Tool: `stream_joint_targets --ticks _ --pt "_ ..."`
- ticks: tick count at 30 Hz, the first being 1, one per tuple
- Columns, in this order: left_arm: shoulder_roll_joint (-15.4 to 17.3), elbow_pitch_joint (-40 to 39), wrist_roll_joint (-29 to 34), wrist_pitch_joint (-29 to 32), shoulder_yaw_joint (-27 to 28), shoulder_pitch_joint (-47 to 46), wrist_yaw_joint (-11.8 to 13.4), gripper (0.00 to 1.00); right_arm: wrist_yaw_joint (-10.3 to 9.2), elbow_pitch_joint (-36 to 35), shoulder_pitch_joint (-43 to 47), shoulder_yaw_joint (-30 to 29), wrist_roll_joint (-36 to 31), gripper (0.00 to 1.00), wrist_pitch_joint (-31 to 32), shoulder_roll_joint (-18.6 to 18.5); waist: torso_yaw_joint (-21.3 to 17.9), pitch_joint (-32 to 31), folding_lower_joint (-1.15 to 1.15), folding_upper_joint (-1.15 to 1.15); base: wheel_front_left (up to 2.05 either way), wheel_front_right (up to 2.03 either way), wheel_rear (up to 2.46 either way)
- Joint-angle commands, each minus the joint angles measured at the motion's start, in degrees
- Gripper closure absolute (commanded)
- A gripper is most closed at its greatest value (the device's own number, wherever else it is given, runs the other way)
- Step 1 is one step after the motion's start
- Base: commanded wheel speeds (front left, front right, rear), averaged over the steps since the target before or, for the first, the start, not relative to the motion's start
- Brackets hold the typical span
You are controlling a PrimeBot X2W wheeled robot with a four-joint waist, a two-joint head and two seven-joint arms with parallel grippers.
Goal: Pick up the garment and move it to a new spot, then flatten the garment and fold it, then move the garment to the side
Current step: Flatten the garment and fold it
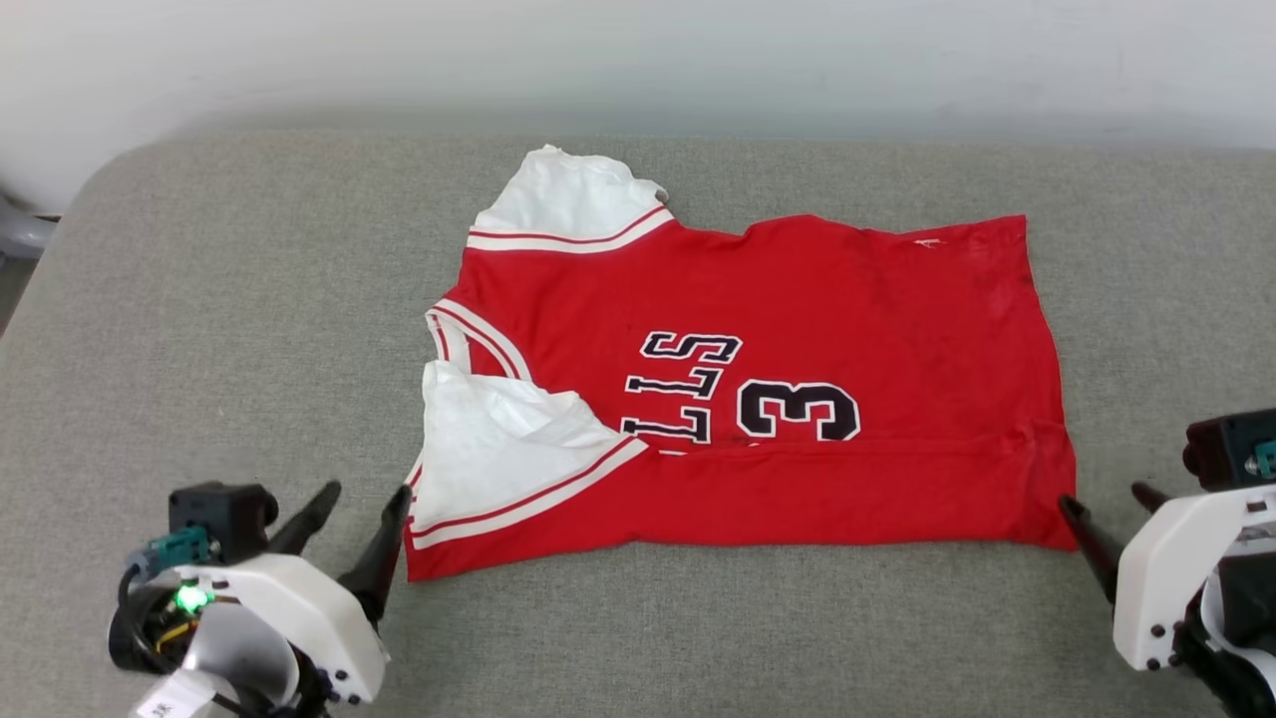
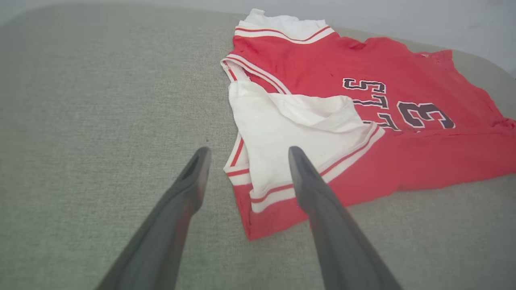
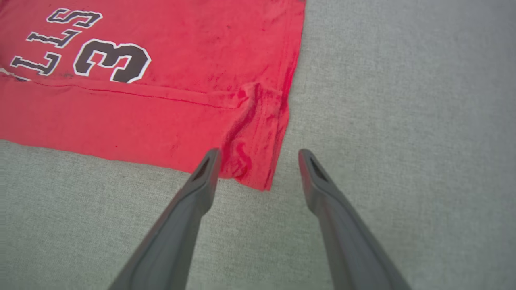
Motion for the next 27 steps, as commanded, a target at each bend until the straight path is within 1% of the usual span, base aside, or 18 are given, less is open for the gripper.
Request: stream_joint_targets --ticks 1,3,7,10,11,17,24,25,26,27 --pt "0.1 -1.1 -0.5 1.1 -0.1 1.0 0.8 0.00 -0.05 -1.1 0.9 -0.8 -0.3 0.00 1.2 1.1 -0.1 0.2 0.01 0.00 0.00 0.00 0.00" --pt "0.3 -2.7 -1.0 3.5 -0.9 2.5 1.9 0.00 -0.05 -3.1 1.9 -1.7 -0.7 0.00 3.2 2.3 -0.2 0.7 0.01 0.00 0.00 0.00 0.00" --pt "1.3 -3.6 -0.8 7.7 -2.7 3.5 3.4 0.00 -0.05 -6.1 3.0 -3.2 -1.3 0.00 4.5 4.5 -0.7 2.0 0.01 0.00 0.00 0.00 0.00" --pt "1.9 -3.3 0.0 9.3 -2.9 2.9 4.6 0.00 -0.05 -7.5 3.3 -3.6 -1.7 0.00 4.9 5.4 -1.3 3.3 0.01 0.00 0.00 0.00 0.00" --pt "1.3 -2.7 -0.1 9.4 -2.6 1.8 5.2 0.00 -0.05 -8.5 3.4 -3.6 -1.8 0.00 4.9 5.8 -1.9 4.5 0.01 0.00 0.00 0.00 0.00" --pt "1.1 0.8 0.0 10.1 -2.9 0.3 5.4 0.00 -0.05 -9.0 3.2 -3.7 -2.3 0.00 4.4 6.0 -3.2 6.4 0.01 0.00 0.00 0.00 0.00" --pt "0.9 5.6 -0.5 10.9 -3.7 0.5 4.7 0.00 -0.05 -9.2 3.1 -3.2 -2.1 0.00 3.8 6.2 -4.3 7.9 0.01 0.00 0.00 0.00 0.00" --pt "0.5 7.5 -1.5 12.0 -4.2 0.8 4.1 0.00 -0.05 -9.2 3.3 -3.2 -2.1 0.00 3.6 6.1 -4.4 8.2 0.01 0.00 0.00 0.00 0.00" --pt "0.2 8.4 -2.1 12.9 -4.6 1.0 3.5 0.32 -0.05 -9.2 3.4 -3.3 -2.1 0.00 3.6 6.0 -4.5 8.3 0.01 0.00 0.00 0.00 0.00" --pt "0.1 9.1 -2.5 13.7 -5.2 1.3 3.0 0.73 -0.05 -9.1 3.4 -3.3 -2.1 0.00 3.5 5.9 -4.5 8.3 0.01 0.00 0.00 0.00 0.00"
